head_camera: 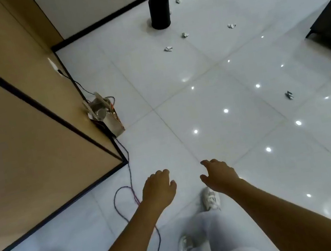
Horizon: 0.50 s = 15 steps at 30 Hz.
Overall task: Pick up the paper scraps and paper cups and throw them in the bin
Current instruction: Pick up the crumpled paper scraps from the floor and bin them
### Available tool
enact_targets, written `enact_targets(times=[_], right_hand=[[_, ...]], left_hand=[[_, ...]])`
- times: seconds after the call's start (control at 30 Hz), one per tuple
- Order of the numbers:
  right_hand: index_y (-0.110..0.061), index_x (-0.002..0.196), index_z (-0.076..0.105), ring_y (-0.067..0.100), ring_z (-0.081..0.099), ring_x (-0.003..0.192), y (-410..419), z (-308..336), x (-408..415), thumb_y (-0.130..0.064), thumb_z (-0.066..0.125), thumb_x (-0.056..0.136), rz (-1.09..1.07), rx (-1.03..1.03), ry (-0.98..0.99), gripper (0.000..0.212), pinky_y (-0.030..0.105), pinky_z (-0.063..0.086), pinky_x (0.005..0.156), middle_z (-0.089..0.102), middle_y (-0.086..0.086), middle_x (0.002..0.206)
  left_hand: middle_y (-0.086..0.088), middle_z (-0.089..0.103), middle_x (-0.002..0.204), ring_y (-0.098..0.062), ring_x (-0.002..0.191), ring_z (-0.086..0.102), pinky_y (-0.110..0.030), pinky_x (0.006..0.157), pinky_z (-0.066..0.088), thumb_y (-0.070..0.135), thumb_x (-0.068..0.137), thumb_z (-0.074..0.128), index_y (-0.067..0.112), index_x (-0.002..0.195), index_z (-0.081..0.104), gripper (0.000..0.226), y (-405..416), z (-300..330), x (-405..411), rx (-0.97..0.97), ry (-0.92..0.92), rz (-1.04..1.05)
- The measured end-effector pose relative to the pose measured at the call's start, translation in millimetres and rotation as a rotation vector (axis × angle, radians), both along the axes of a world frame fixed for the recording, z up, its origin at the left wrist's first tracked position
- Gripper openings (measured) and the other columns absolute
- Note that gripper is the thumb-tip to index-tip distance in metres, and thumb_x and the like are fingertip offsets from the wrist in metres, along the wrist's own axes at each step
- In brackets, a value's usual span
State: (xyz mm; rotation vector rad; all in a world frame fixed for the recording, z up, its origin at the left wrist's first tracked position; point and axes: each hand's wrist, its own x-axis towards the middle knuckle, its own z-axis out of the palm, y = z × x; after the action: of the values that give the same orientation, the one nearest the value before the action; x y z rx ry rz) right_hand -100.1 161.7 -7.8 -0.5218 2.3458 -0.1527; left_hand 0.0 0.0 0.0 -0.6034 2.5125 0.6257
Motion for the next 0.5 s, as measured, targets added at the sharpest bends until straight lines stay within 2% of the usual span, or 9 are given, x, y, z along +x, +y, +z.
enact_targets(times=[0.17, 0.5], right_hand=[[-0.023, 0.145, 0.034, 0.027, 0.048, 0.124, -5.8, -8.0, -68.3, -0.034, 0.047, 0.096, -0.025, -0.026, 0.0, 0.053, 0.04, 0.042, 0.099, 0.049, 0.005, 0.137], [-0.022, 0.145, 0.035, 0.028, 0.048, 0.122, -23.4, 8.7, -266.0, -0.035, 0.047, 0.096, -0.011, -0.049, 0.042, 0.052, 0.04, 0.042, 0.096, 0.048, 0.005, 0.136]], left_hand=[[-0.005, 0.055, 0.121, -0.022, 0.106, 0.053, -0.033, 0.087, 0.046, 0.034, 0.097, 0.039, 0.012, 0.129, 0.047, 0.039, -11.2, -9.7, -73.4, -0.006, 0.033, 0.014], [-0.007, 0.053, 0.126, -0.024, 0.112, 0.051, -0.035, 0.089, 0.046, 0.035, 0.097, 0.04, 0.013, 0.132, 0.045, 0.041, -32.5, 8.5, -269.4, -0.035, 0.043, 0.055]])
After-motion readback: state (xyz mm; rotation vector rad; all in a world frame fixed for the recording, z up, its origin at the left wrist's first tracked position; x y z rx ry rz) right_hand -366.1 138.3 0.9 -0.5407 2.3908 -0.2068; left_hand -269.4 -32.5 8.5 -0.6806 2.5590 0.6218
